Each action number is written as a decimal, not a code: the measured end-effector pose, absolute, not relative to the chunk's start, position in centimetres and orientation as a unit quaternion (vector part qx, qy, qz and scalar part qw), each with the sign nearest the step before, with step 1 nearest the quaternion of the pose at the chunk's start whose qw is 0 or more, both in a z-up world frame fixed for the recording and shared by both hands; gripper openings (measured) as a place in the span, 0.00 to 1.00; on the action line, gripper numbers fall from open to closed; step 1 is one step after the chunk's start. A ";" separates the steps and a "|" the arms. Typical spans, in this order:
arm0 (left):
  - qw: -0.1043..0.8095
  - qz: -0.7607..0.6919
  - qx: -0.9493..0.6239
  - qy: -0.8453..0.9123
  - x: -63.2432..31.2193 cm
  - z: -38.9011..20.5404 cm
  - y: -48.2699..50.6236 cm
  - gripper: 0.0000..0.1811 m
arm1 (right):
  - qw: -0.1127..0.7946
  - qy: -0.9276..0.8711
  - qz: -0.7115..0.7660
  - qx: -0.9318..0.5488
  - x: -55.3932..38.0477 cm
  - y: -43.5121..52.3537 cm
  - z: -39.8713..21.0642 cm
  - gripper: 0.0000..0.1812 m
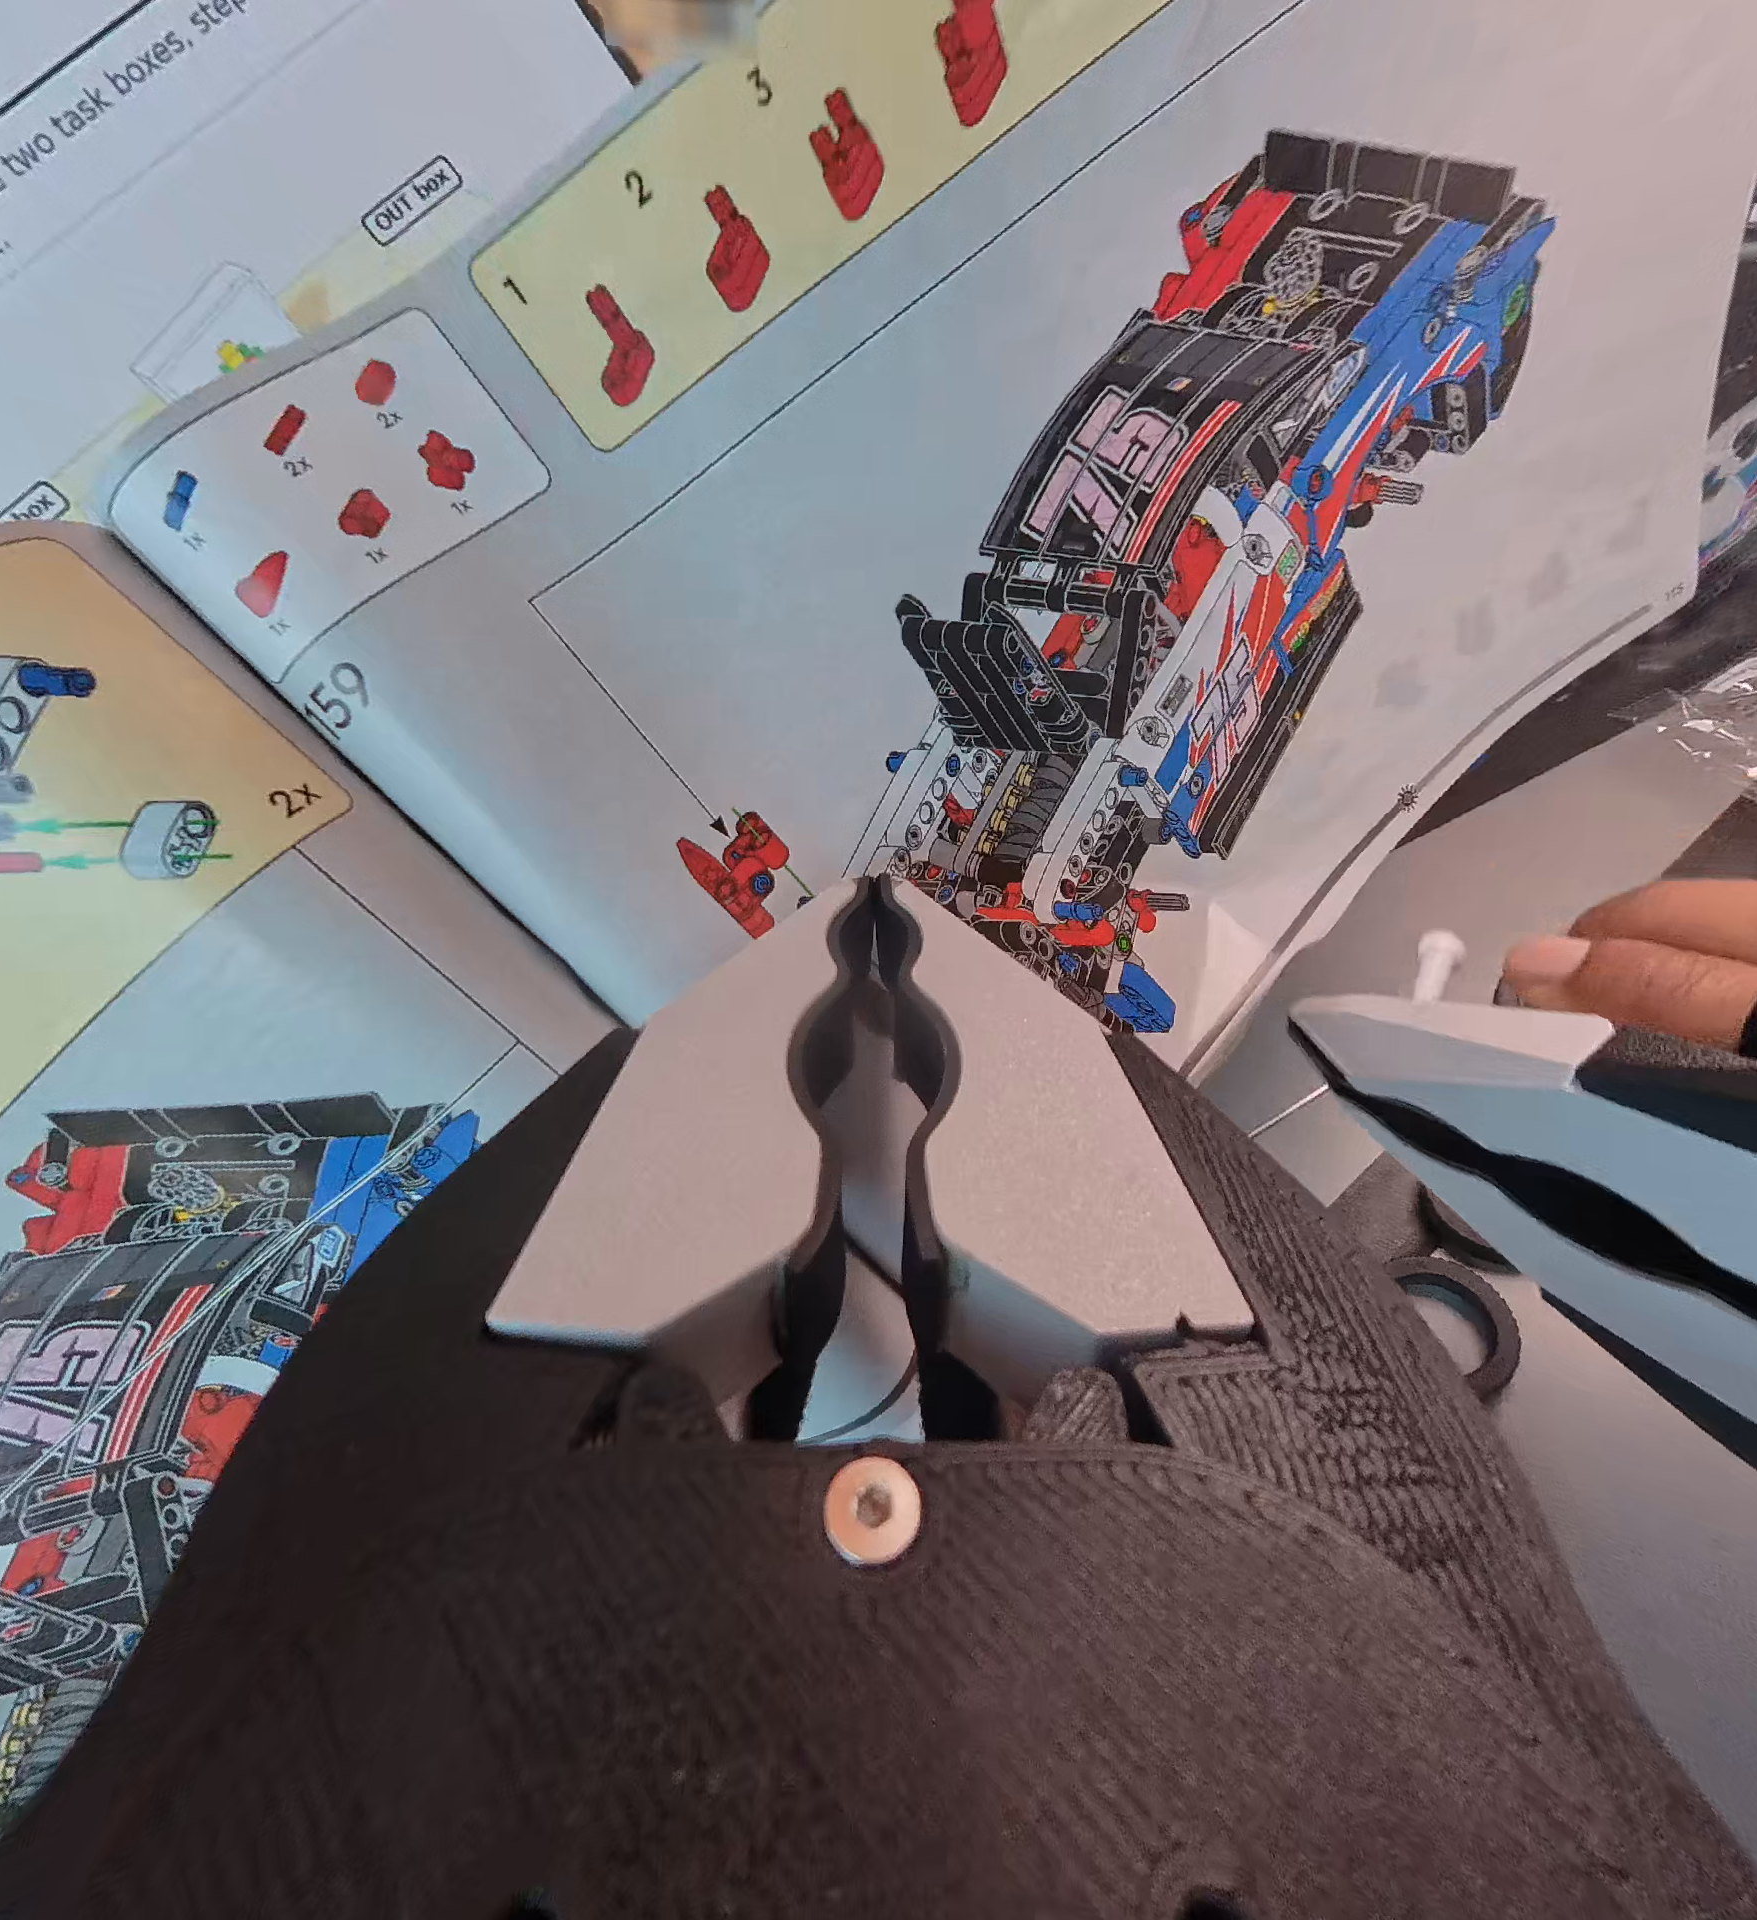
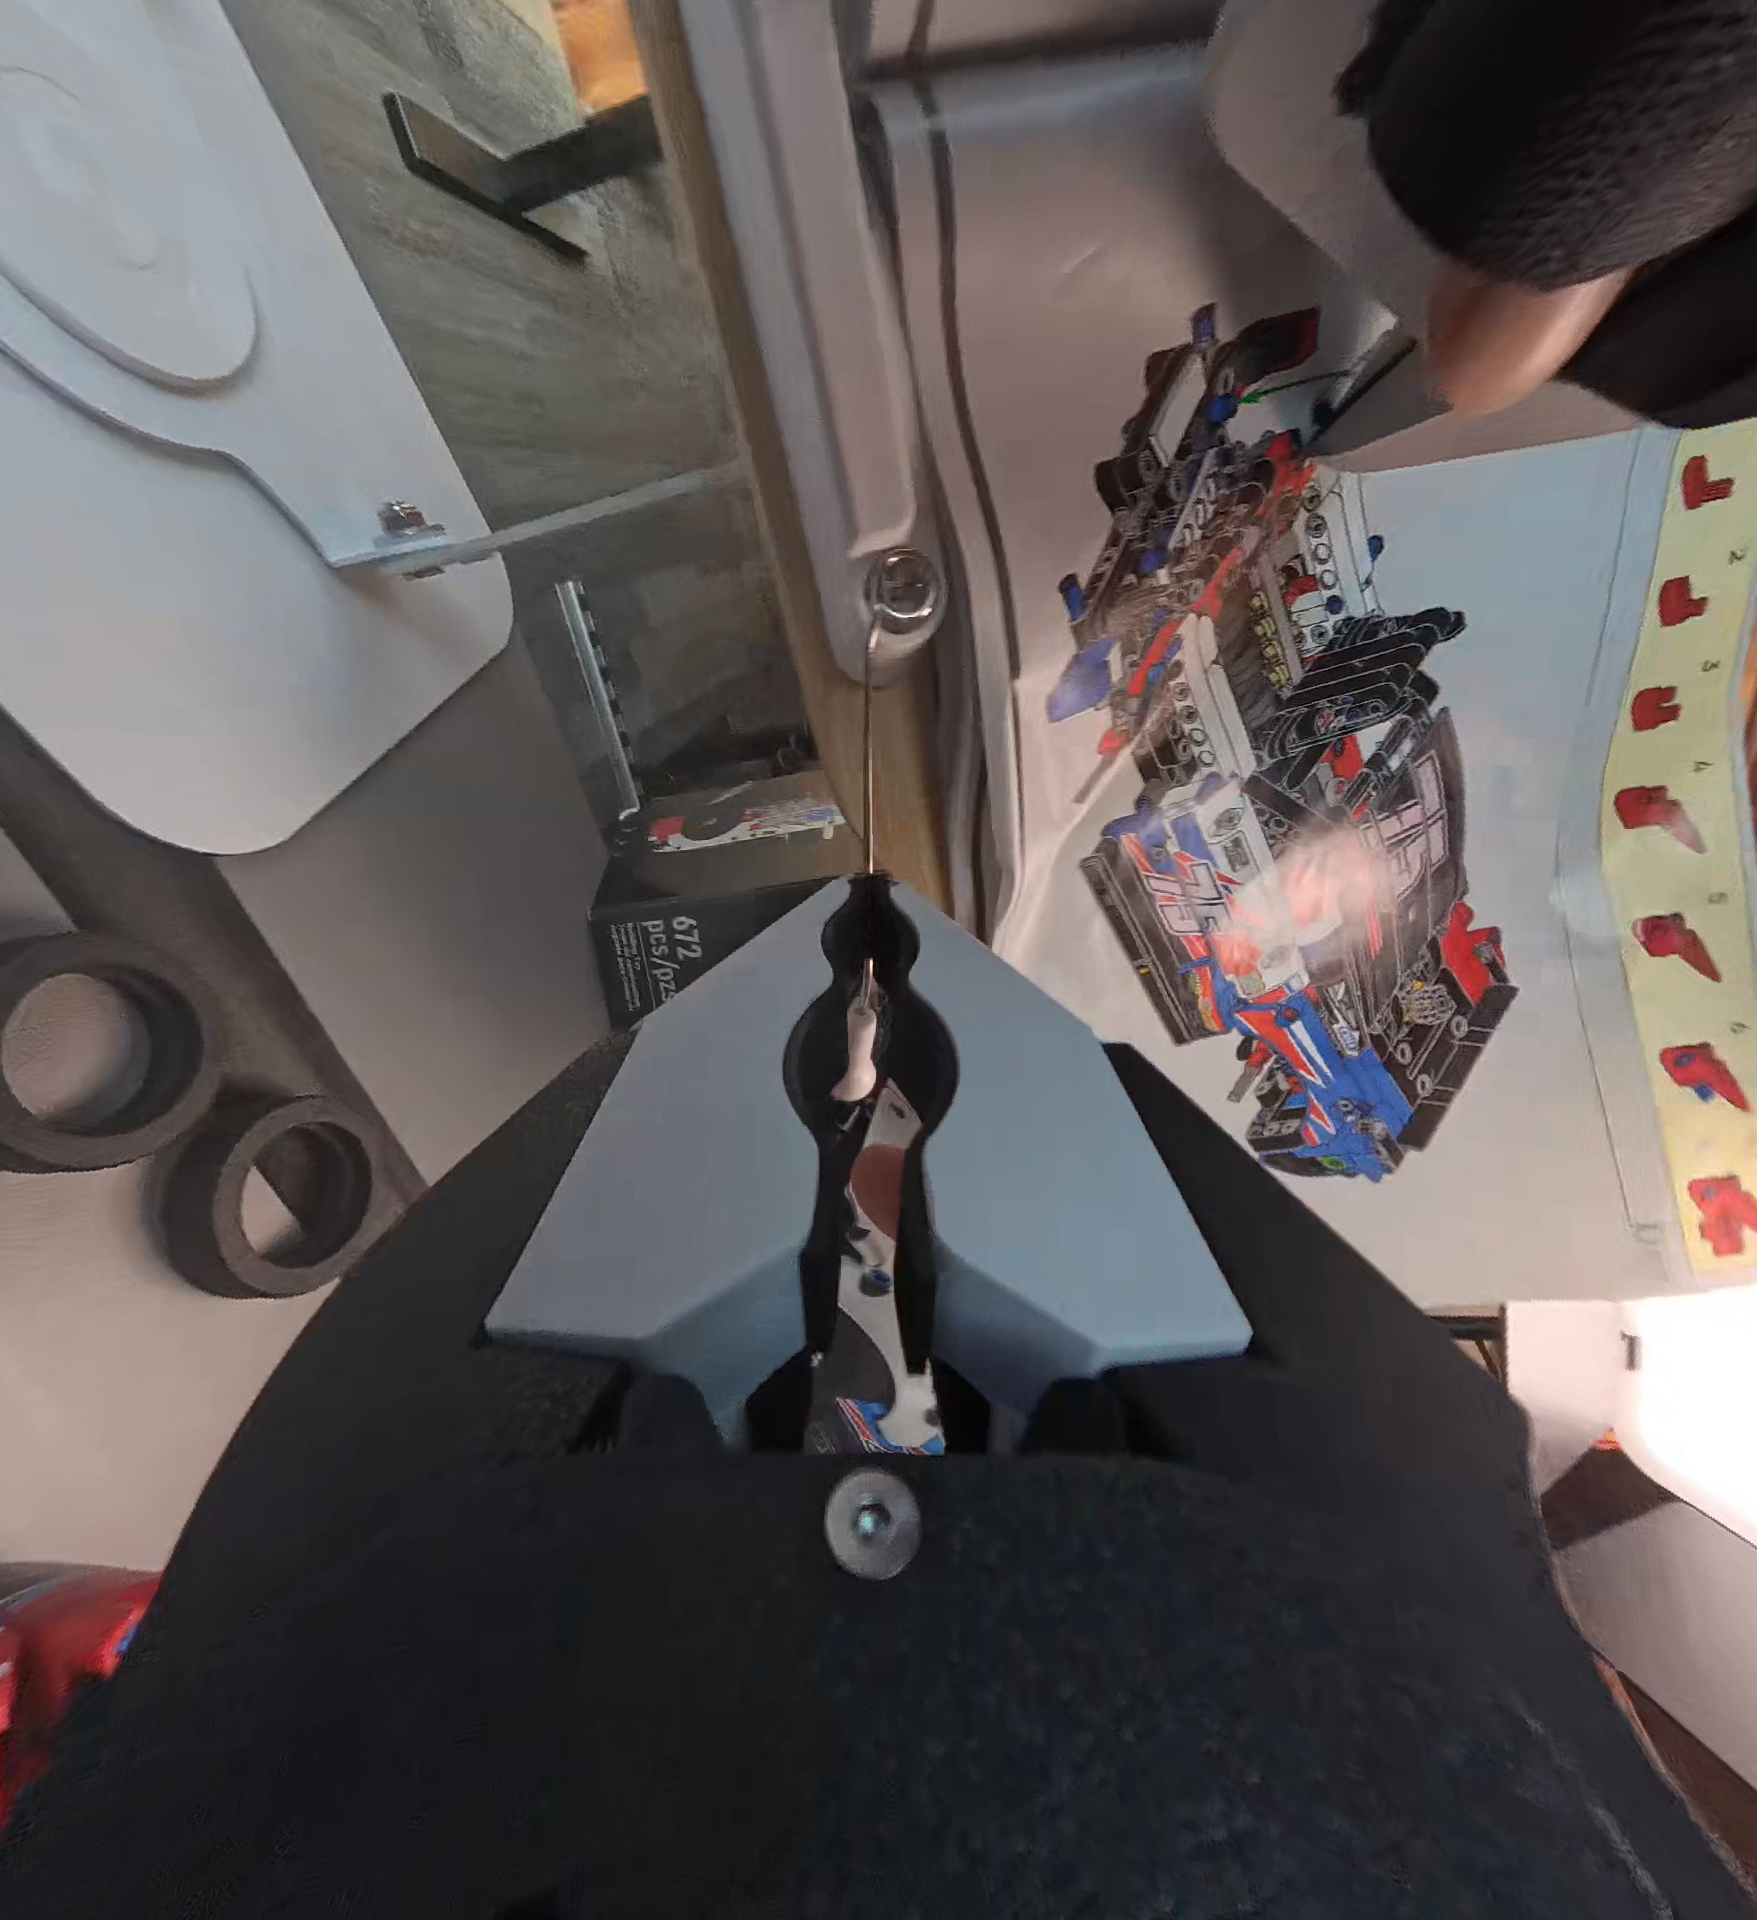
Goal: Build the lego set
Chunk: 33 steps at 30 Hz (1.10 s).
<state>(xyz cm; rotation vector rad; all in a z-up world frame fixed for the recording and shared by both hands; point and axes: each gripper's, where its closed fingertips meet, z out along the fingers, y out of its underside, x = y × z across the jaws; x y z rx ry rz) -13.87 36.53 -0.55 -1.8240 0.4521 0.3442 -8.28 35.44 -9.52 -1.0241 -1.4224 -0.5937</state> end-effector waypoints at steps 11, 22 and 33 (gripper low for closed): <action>0.578 0.226 -0.748 0.235 -13.7 -0.6 36.8 0.00 | 0.640 -0.598 -0.324 -0.358 -8.3 35.2 -5.5 0.02; 0.614 0.160 -0.740 0.221 -12.8 0.8 35.4 0.00 | 0.642 -0.612 -0.257 -0.383 -10.6 36.3 -3.6 0.09; 0.566 0.125 -0.780 0.234 -15.3 -3.4 32.0 0.00 | 0.654 -0.466 0.071 -0.592 -7.9 35.8 -6.4 0.14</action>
